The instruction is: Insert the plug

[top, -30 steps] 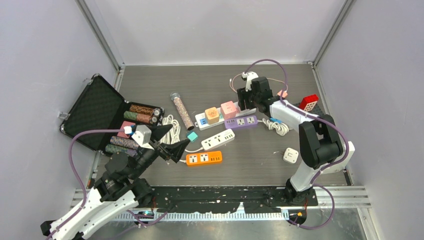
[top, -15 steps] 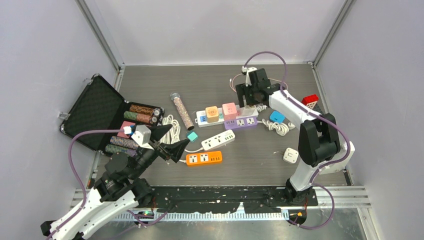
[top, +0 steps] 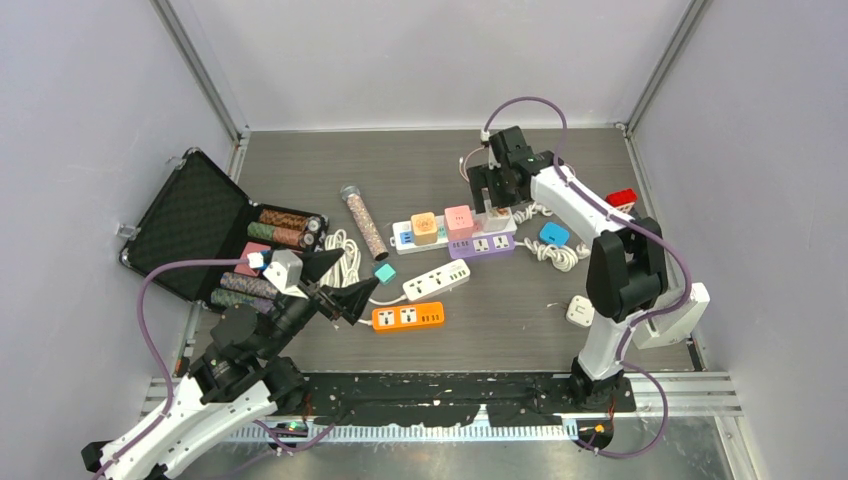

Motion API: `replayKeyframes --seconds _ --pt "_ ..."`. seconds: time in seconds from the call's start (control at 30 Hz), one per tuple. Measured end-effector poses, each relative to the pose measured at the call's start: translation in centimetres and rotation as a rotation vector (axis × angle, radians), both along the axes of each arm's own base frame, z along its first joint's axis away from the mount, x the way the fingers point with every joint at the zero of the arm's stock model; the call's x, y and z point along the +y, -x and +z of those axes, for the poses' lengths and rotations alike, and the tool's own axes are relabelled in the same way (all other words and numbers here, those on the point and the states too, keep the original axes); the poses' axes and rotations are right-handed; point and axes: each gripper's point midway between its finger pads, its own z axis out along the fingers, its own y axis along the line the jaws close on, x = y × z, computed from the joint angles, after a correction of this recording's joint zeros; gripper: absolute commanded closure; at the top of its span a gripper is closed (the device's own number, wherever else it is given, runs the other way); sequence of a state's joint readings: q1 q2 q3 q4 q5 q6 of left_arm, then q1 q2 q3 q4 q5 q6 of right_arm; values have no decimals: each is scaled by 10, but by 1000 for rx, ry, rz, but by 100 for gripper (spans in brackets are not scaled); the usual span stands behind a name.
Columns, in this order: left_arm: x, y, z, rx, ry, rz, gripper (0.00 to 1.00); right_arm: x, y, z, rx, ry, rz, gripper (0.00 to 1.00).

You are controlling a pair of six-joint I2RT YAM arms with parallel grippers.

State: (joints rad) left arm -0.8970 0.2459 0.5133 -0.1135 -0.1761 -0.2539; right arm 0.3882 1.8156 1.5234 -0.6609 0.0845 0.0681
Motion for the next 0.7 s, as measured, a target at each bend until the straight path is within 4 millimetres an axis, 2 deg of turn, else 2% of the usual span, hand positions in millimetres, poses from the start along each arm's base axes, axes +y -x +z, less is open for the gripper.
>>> replayKeyframes --seconds 0.2,0.47,0.6,0.67,0.7 --pt "0 0 -1 1 -1 0 0 -1 15 -15 68 13 -26 21" --pt "0 0 -1 0 -1 0 0 -1 17 -34 114 29 -59 41" --pt "2 1 1 -4 4 1 0 0 15 -34 108 28 -73 61" --pt "3 1 1 -5 6 4 0 1 15 -35 107 31 -75 74" --pt "3 1 1 -5 7 6 0 1 14 -35 105 34 -75 85"
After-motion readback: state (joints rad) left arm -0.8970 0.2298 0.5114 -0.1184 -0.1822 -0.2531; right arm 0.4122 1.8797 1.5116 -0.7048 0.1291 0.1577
